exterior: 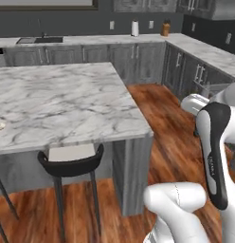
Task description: Pick up the metallic utensils from the counter and place them in the open drawer. Make sure not to pick up any wooden utensils.
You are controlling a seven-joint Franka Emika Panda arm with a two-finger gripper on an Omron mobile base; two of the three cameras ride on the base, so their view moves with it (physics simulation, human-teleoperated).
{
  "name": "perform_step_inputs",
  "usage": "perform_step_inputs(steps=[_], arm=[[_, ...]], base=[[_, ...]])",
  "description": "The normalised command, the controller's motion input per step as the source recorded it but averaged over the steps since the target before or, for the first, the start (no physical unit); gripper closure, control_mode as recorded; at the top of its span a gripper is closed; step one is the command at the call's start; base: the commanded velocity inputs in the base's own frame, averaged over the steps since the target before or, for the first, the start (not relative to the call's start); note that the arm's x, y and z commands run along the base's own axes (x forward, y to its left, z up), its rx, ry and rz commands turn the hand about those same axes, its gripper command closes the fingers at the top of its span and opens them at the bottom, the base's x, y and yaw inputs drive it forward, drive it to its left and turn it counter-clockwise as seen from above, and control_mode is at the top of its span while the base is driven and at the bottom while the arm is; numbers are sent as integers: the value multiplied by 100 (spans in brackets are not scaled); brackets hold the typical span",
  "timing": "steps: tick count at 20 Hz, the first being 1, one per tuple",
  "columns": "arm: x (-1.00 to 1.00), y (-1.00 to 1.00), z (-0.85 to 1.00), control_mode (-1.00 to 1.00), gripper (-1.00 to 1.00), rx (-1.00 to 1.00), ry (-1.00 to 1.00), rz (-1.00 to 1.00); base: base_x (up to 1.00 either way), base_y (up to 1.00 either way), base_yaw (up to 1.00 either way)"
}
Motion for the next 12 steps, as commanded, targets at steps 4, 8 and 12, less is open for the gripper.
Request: perform_step_inputs(steps=[4, 8, 12], arm=[[0, 0, 0, 100, 100, 0, 0, 0], [0, 0, 0, 100, 100, 0, 0, 0], [0, 0, 0, 100, 100, 0, 0, 0]], base=[[33, -83, -45], [92, -22, -17], [100, -38, 0]])
